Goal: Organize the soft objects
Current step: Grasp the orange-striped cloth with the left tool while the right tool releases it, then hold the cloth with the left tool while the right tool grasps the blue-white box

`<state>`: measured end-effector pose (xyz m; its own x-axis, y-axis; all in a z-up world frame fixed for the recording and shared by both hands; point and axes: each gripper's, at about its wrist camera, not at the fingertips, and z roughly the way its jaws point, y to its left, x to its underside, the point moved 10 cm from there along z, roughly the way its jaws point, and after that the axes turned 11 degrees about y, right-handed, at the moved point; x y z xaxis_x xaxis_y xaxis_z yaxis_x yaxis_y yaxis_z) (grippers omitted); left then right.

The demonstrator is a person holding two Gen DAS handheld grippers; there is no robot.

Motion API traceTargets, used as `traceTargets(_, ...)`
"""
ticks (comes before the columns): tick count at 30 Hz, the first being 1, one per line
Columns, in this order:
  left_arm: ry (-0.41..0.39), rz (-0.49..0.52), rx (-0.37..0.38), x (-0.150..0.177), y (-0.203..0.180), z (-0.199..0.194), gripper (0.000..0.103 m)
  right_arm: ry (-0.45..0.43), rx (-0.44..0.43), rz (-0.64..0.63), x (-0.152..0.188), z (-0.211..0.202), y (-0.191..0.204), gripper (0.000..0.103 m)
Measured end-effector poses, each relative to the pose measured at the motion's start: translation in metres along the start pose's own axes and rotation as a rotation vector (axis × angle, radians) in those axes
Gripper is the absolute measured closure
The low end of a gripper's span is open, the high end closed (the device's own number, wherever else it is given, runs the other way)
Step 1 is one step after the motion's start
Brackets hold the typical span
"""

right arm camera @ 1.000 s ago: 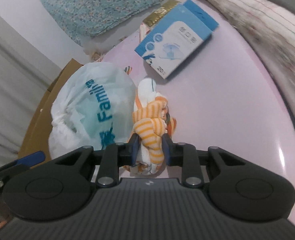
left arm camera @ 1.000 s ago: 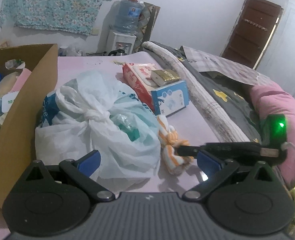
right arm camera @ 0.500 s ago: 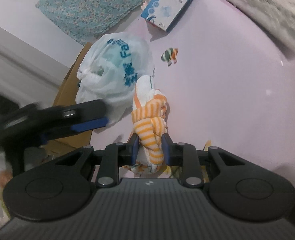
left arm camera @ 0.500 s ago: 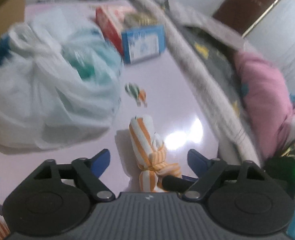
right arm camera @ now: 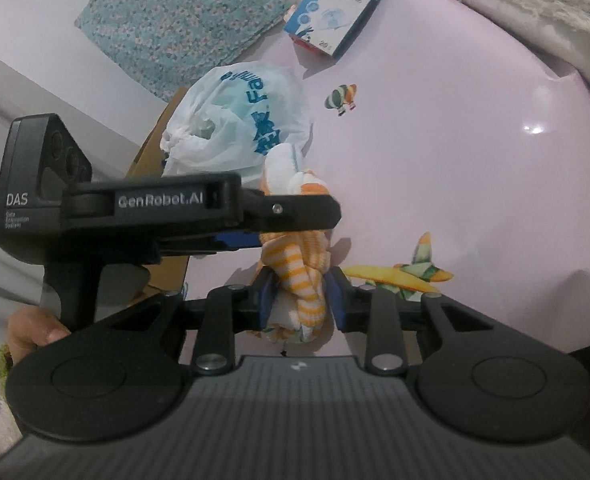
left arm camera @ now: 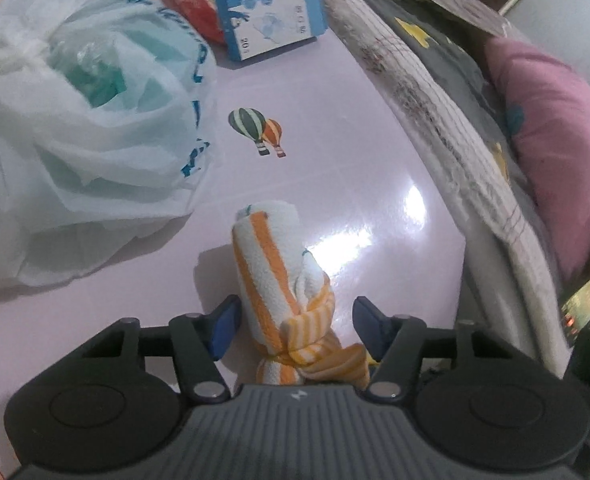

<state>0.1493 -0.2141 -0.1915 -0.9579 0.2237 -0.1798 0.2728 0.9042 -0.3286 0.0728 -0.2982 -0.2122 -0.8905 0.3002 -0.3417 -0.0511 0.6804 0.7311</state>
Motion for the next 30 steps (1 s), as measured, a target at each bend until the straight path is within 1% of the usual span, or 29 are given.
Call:
traceTargets(5, 0.006, 0.017, -0.018, 0.003, -0.001, -0.003, 0.041, -0.014, -0.016, 0.013, 0.004, -0.007, -0.005, 0.070)
traceTargets(7, 0.004, 0.026, -0.027, 0.003, -0.001, -0.003, 0.041, -0.023, -0.009, 0.011, 0.005, -0.012, -0.007, 0.064)
traceTargets(9, 0.004, 0.031, -0.036, 0.004, -0.002, -0.004, 0.041, -0.041, 0.000, 0.010, 0.007, -0.021, -0.010, 0.059)
traceTargets(12, 0.000, 0.041, -0.055, 0.005, -0.001, -0.003, 0.047, -0.076, 0.013, 0.016, 0.008, -0.040, -0.017, 0.057)
traceTargets(14, -0.009, 0.039, -0.067, 0.004, 0.001, -0.003, 0.057, -0.114, 0.029, 0.020, 0.008, -0.055, -0.022, 0.055)
traceTargets(19, -0.026, 0.018, -0.034, 0.004, 0.006, -0.008, 0.062, -0.200, 0.048, 0.056, 0.002, -0.086, -0.036, 0.052)
traceTargets(21, -0.037, 0.007, -0.016, 0.005, 0.007, -0.011, 0.062, -0.220, 0.038, 0.070, -0.003, -0.094, -0.039, 0.051)
traceTargets(23, -0.058, 0.001, 0.000, 0.006, 0.007, -0.018, 0.063, -0.236, 0.021, 0.079, -0.011, -0.099, -0.039, 0.048)
traceTargets(25, -0.088, 0.001, 0.016, 0.007, 0.008, -0.029, 0.063, -0.249, -0.003, 0.086, -0.022, -0.102, -0.038, 0.038)
traceTargets(28, -0.143, -0.004, 0.038, 0.006, 0.010, -0.052, 0.063, -0.268, -0.041, 0.087, -0.046, -0.106, -0.031, 0.032)
traceTargets(30, -0.196, -0.010, 0.047, 0.005, 0.012, -0.072, 0.063, -0.275, -0.064, 0.082, -0.065, -0.106, -0.025, 0.029)
